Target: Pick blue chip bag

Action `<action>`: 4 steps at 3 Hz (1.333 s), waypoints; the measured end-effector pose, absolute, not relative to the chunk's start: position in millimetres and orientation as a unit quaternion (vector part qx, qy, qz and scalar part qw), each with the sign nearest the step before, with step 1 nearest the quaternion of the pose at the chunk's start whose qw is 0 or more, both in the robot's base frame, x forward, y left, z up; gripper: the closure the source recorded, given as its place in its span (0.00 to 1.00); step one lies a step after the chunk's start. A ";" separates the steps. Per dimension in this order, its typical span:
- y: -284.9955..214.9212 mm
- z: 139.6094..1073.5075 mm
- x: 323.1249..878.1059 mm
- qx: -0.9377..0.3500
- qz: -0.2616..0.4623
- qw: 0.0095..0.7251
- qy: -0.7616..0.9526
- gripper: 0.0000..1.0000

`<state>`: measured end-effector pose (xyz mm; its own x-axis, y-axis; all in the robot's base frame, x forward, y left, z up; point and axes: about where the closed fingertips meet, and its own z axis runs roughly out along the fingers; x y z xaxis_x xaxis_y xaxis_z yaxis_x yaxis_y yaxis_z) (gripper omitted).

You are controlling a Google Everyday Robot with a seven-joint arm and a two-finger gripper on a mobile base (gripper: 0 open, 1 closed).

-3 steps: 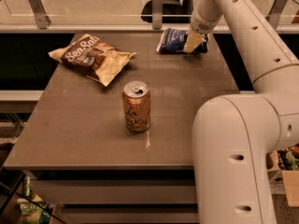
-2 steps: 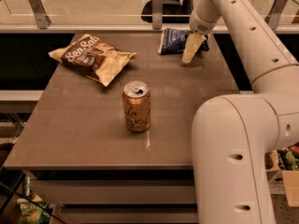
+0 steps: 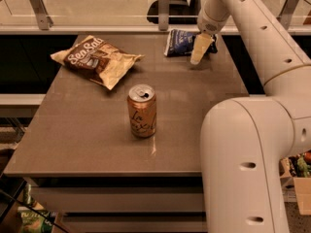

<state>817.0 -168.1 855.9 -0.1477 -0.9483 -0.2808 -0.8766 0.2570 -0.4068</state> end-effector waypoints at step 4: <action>-183.8 896.3 790.3 -0.531 -0.216 0.310 0.758 0.00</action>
Offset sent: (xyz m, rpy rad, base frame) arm -0.0560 -0.0154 0.0462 -0.0574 -0.1150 -0.0774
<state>790.3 -183.8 896.3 -0.2437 -0.9397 -0.2401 -0.6722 0.3421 -0.6566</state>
